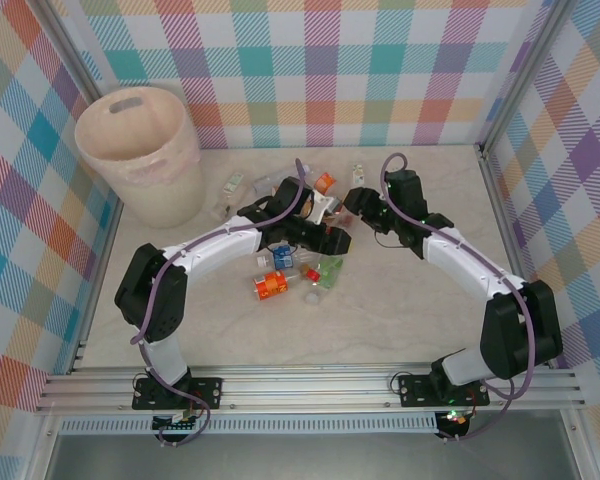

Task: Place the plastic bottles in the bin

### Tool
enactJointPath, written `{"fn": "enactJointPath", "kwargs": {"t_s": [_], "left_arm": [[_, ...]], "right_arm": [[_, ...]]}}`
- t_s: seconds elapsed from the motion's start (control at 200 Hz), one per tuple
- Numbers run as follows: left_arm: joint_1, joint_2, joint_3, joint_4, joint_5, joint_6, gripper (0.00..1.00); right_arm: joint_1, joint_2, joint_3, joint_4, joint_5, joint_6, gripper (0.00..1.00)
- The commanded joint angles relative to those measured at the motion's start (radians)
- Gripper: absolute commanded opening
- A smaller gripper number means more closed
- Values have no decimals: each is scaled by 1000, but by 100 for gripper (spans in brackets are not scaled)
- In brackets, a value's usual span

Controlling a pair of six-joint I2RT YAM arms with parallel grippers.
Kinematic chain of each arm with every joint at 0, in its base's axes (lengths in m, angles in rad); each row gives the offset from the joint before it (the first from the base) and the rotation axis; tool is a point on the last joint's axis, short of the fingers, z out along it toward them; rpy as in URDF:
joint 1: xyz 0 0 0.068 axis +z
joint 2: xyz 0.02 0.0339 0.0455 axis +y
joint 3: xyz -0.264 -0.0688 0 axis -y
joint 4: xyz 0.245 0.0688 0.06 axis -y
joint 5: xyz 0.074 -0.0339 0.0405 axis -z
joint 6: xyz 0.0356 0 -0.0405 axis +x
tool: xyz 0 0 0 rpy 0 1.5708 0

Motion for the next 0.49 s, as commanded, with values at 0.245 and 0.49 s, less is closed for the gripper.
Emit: {"fn": "enactJointPath", "kwargs": {"t_s": [0.245,0.49], "left_arm": [[5,-11,-8,39,-150,-40,62],[16,-54,-21,11,-313,-50,60]], "right_arm": [[1,-121,-44,134,68,58,87],[1,-264,-213,156,387,71,100]]}}
